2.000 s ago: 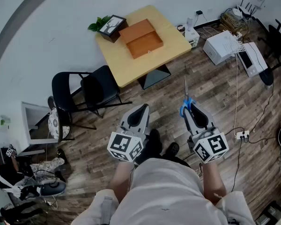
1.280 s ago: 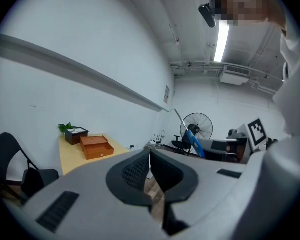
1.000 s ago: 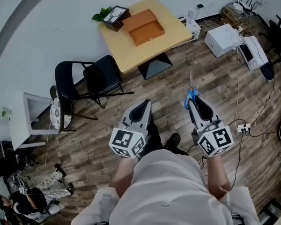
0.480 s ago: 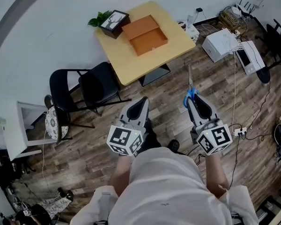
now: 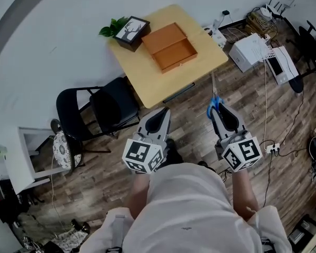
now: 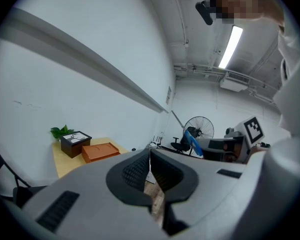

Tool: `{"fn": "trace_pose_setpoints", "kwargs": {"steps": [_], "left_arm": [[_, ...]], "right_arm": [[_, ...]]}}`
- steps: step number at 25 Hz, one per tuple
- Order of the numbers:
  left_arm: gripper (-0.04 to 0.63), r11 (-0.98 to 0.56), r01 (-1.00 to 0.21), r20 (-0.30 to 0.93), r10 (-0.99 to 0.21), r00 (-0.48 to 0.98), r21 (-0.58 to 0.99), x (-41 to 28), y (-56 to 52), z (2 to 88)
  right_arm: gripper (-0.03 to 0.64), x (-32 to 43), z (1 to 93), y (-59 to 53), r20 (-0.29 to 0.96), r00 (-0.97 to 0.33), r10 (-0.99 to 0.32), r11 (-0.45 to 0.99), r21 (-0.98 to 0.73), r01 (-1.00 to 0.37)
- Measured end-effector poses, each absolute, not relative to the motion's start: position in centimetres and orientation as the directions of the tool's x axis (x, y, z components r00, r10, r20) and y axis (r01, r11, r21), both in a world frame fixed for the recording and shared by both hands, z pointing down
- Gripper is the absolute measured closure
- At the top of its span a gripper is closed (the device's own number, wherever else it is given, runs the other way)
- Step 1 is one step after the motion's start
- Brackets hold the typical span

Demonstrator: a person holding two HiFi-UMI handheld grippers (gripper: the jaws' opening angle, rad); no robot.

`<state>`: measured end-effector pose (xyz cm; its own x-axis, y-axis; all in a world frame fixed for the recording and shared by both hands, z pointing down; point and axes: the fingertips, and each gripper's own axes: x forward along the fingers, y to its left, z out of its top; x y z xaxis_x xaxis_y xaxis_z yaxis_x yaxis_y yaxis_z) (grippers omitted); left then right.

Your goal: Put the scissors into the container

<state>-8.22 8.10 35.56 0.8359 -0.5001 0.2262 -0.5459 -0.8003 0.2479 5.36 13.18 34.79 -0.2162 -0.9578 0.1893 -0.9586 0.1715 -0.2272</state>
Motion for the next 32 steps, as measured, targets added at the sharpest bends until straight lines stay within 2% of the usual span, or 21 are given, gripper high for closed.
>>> {"fn": "trace_pose_setpoints", "kwargs": {"steps": [13,22,32], "left_arm": [[0.588,-0.825,-0.491,0.230,-0.440,0.868,0.279,-11.1,1.1,36.9],[0.588,-0.810,-0.504,0.245,-0.445,0.862,0.302,-11.7,-1.0,37.8],[0.588,-0.766,-0.569,0.255,-0.511,0.821,0.300,-10.9,-7.0,37.7]], "right_arm": [[0.534,2.6,35.9,6.4,0.225,-0.144,-0.964,0.095,-0.215,-0.972],[0.534,2.2,37.0,3.2,0.257,-0.168,-0.952,0.115,-0.206,-0.972],[0.534,4.1,37.5,-4.1,0.274,-0.233,-0.933,0.191,-0.174,-0.966]]}}
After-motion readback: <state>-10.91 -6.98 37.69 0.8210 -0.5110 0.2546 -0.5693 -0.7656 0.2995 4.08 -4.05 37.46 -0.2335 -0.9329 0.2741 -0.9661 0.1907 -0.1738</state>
